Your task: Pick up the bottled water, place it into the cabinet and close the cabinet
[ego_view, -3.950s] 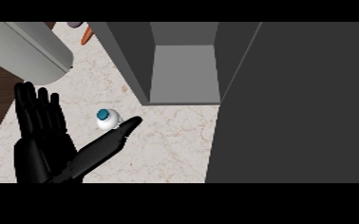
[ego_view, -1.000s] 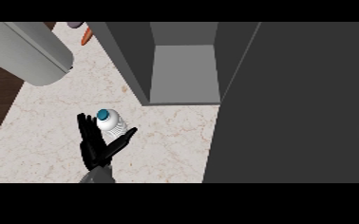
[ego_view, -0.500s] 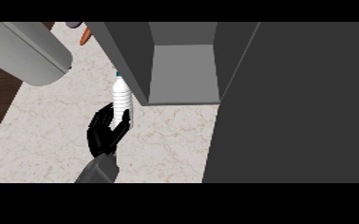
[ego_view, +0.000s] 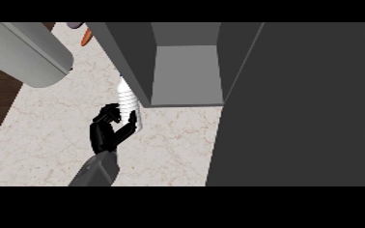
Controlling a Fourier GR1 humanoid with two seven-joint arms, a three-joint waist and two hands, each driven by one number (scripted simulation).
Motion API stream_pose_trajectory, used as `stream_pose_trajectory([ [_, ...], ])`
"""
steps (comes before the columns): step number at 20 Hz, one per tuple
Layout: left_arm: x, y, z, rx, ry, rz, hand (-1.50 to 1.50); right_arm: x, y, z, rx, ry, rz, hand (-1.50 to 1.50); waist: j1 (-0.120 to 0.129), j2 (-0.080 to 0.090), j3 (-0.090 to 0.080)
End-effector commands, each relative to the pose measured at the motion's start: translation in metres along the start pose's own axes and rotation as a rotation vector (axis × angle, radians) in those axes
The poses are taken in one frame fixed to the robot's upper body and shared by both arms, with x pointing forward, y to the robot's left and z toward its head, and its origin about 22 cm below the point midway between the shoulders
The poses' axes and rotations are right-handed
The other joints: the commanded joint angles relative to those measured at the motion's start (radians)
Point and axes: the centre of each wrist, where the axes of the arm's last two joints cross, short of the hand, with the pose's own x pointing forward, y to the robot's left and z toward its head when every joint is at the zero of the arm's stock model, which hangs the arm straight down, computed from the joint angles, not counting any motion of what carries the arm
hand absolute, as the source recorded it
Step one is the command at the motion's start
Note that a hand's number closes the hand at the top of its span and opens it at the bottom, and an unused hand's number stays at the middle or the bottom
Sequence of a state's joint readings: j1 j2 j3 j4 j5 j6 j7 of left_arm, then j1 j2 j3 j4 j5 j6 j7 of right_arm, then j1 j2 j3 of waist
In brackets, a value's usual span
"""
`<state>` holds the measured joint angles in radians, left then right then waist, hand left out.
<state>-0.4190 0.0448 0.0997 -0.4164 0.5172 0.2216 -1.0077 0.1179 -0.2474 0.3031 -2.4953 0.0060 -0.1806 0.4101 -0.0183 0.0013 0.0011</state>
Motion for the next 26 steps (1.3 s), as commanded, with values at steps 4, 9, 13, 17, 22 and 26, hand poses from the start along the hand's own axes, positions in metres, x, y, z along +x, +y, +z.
stream_pose_trajectory([
  [4, 0.010, -0.019, -0.012, -0.502, 0.028, 0.107, 1.50, 0.016, -0.008, 0.013, 0.004, -0.026, -0.002, -1.50, -0.039, -0.007, -0.001],
  [9, 0.015, -0.051, -0.007, -0.601, 0.038, 0.252, 1.50, 0.014, -0.021, 0.014, -0.052, -0.030, 0.012, -1.50, -0.011, -0.006, 0.000],
  [13, 0.027, -0.077, -0.015, -0.657, 0.056, 0.274, 1.50, 0.013, -0.035, 0.019, -0.076, -0.035, 0.003, -1.50, -0.005, -0.007, 0.001],
  [17, 0.044, -0.103, -0.020, -0.650, 0.066, 0.276, 1.50, 0.009, -0.053, 0.015, -0.102, -0.048, 0.031, -1.50, -0.009, -0.005, 0.000],
  [22, 0.065, -0.129, -0.016, -0.642, 0.077, 0.292, 1.50, -0.001, -0.074, 0.025, -0.115, -0.020, 0.024, -1.50, -0.019, -0.012, 0.001],
  [26, 0.089, -0.161, -0.036, -0.658, 0.077, 0.276, 1.50, -0.005, -0.083, 0.025, -0.129, -0.035, 0.014, -1.50, -0.021, -0.003, 0.000],
])
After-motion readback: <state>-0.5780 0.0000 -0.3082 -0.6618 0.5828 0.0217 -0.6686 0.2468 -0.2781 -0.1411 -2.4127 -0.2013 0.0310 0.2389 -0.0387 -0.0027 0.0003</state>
